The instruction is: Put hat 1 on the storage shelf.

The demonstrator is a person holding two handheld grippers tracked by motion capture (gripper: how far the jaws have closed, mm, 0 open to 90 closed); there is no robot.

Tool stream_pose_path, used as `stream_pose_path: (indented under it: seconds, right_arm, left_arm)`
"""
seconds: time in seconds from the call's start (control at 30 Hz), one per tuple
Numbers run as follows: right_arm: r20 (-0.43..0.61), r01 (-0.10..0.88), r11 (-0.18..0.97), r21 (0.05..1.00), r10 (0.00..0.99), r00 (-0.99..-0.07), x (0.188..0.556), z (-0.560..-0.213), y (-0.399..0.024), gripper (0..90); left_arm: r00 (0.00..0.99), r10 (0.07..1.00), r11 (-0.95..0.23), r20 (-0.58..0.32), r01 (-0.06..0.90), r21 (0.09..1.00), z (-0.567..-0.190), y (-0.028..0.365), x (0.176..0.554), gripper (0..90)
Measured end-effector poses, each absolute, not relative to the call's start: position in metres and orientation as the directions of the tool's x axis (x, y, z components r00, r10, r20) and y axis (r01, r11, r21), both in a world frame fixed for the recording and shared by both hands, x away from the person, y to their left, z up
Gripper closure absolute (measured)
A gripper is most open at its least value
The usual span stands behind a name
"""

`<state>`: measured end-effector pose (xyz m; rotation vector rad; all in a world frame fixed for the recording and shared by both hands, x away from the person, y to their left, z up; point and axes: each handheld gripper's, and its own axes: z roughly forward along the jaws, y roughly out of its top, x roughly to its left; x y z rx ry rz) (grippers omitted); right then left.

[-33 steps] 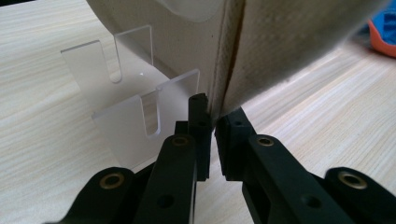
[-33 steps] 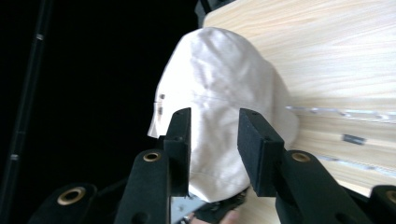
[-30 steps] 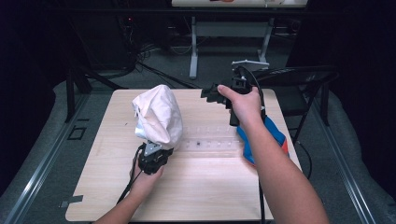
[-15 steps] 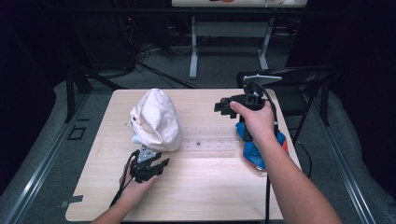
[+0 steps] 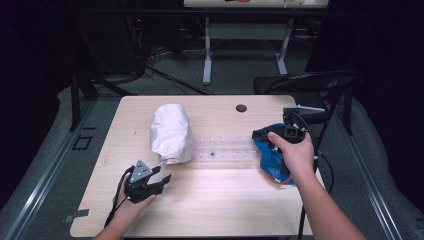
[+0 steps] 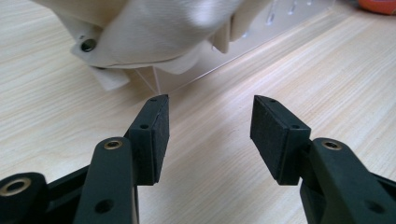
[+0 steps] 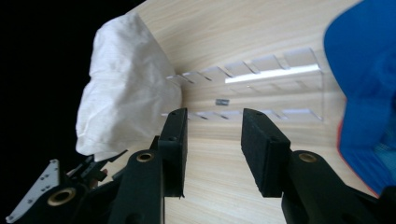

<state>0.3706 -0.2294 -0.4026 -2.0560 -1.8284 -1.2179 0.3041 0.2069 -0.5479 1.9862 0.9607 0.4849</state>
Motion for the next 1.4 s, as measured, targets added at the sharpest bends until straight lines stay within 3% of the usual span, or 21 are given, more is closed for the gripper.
stream_pose_path:
  seconds: [0.67, 1.4]
  right_arm:
    - [0.602, 0.87, -0.364, 0.334, 0.792, 0.1, 0.334, -0.485, -0.283, 60.6]
    - [0.609, 0.847, -0.453, 0.278, 0.765, 0.209, 0.306, -0.527, -0.32, 58.9]
  left_arm:
    - [0.619, 0.784, -0.318, -0.047, 0.466, 0.826, -0.553, 0.216, 0.308, 47.3]
    - [0.629, 0.777, -0.34, -0.029, 0.458, 0.821, -0.556, 0.21, 0.307, 47.3]
